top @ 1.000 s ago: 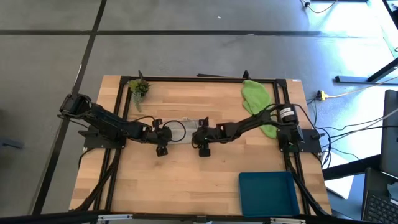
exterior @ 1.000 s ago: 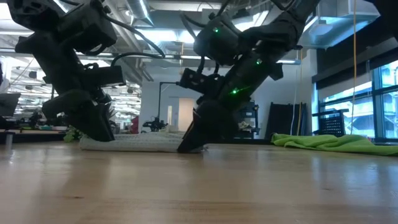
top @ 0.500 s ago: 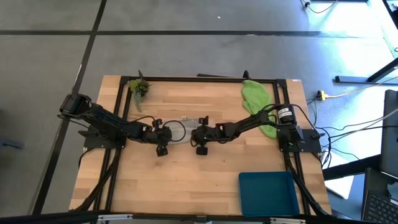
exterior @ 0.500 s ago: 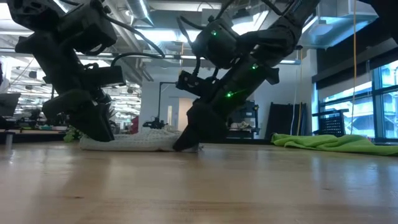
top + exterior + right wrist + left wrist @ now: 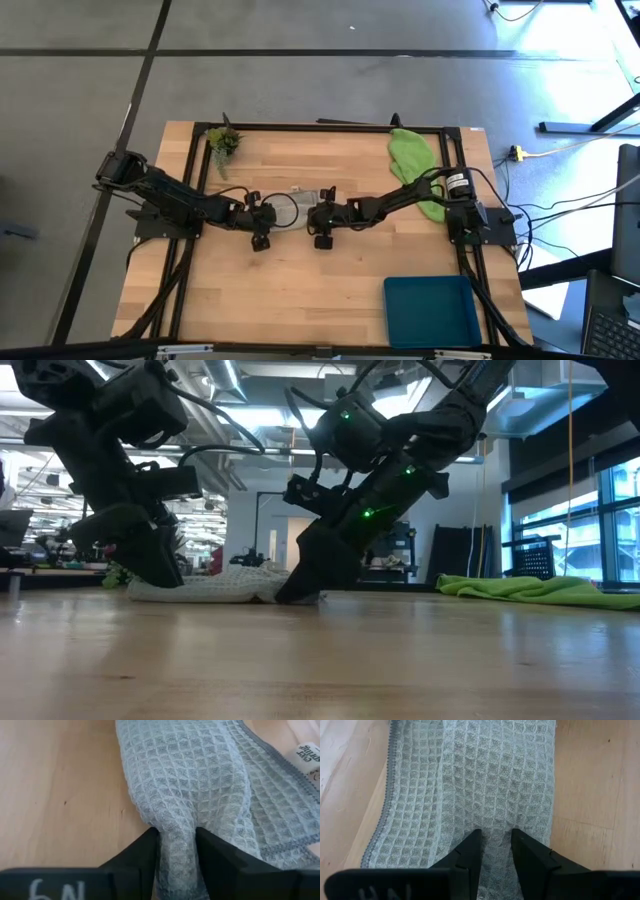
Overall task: Roll microfiber towels into tight, uniform cylinder then place into a basket
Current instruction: Roll the gray towel
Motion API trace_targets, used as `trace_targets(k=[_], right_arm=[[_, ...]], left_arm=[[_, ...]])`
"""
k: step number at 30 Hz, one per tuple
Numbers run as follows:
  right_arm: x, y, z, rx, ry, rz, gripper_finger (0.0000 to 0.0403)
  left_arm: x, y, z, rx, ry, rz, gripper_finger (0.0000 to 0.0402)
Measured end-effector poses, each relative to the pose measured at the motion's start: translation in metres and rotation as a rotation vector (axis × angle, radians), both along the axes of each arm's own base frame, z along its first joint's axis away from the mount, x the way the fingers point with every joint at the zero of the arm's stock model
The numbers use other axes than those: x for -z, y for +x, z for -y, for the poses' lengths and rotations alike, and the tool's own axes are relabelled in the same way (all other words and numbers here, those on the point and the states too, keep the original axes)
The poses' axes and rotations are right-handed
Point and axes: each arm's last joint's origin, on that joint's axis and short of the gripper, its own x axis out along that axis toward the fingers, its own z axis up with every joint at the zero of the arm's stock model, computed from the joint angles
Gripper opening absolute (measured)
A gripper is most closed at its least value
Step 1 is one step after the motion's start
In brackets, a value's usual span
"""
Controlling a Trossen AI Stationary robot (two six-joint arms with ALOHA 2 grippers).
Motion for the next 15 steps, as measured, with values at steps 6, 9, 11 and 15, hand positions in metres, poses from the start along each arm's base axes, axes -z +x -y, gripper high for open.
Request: trace_targets(k=[6, 9, 11, 15], right_arm=[[0.000, 0.000, 0.000, 0.037, 0.026, 0.009, 0.0058], [0.000, 0.000, 0.000, 0.045, 0.038, 0.012, 0.0026], [-0.001, 0.001, 0.001, 0.047, 0.069, 0.017, 0.0026], [-0.001, 0.001, 0.004, 0.043, 0.201, 0.021, 0.0026]], left_arm=[[0.000, 0.000, 0.000, 0.000, 0.000, 0.001, 0.0097], [-0.003, -0.001, 0.000, 0.002, -0.004, 0.008, 0.0097], [-0.005, -0.002, 0.000, 0.015, -0.006, 0.016, 0.0097], [-0.014, -0.008, 0.000, 0.061, -0.002, 0.023, 0.0097]])
